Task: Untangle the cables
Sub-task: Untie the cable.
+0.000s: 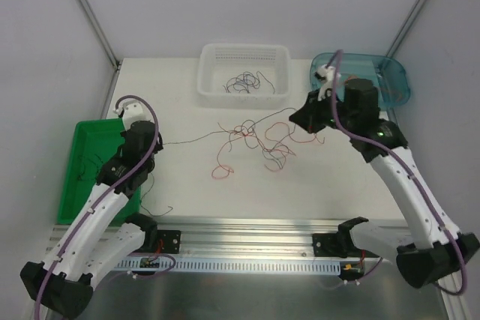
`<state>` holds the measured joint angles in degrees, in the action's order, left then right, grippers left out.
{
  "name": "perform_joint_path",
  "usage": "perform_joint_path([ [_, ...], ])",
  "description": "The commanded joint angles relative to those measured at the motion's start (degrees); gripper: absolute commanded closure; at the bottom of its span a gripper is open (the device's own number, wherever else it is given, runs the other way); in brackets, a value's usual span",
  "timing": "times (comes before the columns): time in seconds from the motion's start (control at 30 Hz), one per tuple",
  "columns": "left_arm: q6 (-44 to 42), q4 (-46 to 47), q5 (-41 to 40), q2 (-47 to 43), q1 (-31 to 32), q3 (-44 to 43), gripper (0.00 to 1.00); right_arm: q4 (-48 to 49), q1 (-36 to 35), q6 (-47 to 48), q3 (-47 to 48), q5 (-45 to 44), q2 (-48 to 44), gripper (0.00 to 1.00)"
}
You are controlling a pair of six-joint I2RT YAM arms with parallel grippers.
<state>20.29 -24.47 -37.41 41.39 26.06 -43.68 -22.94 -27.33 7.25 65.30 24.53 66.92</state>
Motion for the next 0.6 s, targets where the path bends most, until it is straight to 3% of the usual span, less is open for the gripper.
perform_joint_path([
  [0.0,3.4,-0.7,6.6,3.4,-7.6,-0.6,1.0,-17.0,10.7,1.7,9.7,4.3,-7.3,0.99],
  [0.13,4.8,-0.7,8.8,7.2,-12.8,-1.2,1.0,-20.4,26.4,-1.9,19.5,11.0,-10.5,0.99],
  [0.2,5.4,-0.8,10.6,8.7,-14.5,-1.7,1.0,-19.9,32.0,-3.9,23.2,10.3,-11.0,0.99],
  [0.3,6.9,-0.8,13.2,9.4,-18.5,-1.5,1.0,-12.0,39.2,-11.8,26.3,13.0,-11.1,0.99],
  [0.47,7.9,-1.2,14.8,11.1,-21.4,-1.2,1.0,-0.9,44.2,-27.7,32.2,22.4,-5.9,0.99],
  [0.57,8.4,-1.5,15.1,12.5,-21.9,-0.7,1.0,0.9,44.5,-30.0,42.7,24.2,-1.5,0.99],
])
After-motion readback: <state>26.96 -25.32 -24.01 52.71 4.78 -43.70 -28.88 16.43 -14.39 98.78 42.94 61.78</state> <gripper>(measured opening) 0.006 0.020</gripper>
